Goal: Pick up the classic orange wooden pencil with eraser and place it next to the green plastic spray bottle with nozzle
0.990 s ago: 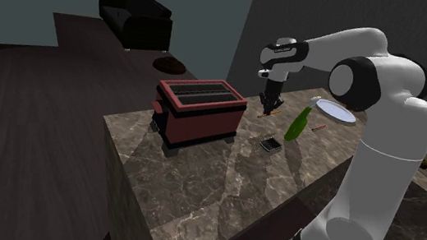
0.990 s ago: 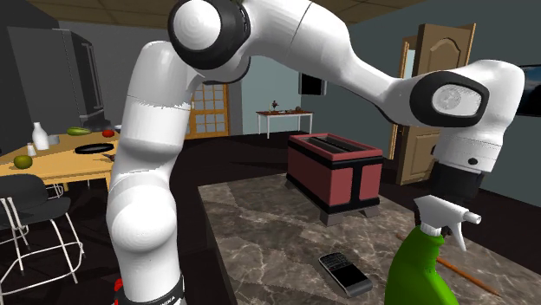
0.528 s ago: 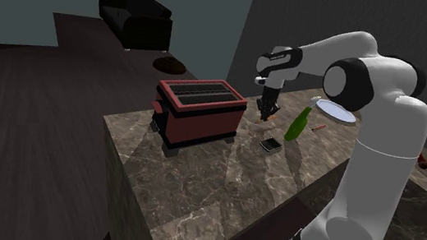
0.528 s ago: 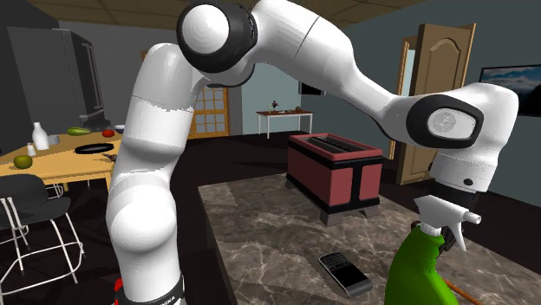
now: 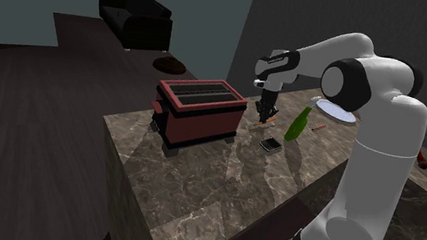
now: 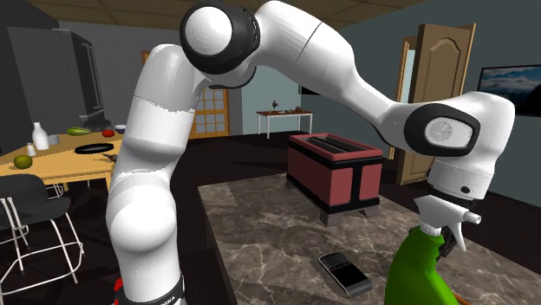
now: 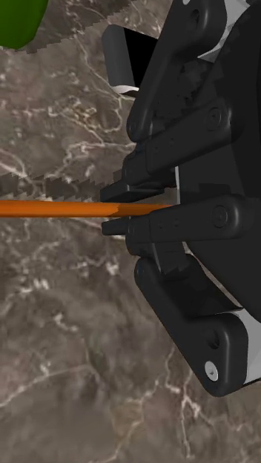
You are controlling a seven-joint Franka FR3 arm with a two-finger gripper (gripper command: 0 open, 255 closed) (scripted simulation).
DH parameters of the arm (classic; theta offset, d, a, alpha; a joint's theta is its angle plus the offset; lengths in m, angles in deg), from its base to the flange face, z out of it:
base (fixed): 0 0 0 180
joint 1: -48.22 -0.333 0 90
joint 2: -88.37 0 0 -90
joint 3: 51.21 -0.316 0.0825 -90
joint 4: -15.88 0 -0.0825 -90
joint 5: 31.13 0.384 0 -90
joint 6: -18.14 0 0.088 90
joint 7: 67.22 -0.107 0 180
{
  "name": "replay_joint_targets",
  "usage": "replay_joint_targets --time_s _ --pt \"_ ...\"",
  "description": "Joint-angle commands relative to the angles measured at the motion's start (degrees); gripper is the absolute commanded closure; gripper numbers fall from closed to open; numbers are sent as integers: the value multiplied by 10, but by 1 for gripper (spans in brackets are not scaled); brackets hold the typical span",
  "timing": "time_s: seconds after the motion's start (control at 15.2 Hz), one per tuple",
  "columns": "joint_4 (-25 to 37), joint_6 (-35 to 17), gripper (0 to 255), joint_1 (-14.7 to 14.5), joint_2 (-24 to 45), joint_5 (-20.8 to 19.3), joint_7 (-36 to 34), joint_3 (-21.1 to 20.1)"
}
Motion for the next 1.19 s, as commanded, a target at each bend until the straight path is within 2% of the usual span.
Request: replay_joint_targets --time_s 0.0,0.07,0.4,0.66,1.12 --pt "0 0 255 0 0 0 0 0" --pt "0 0 0 0 0 0 0 0" --pt "0 0 0 0 0 0 0 0" --pt "65 71 0 1 -8 -7 -5 3" --pt "65 71 0 1 -8 -7 -5 3"
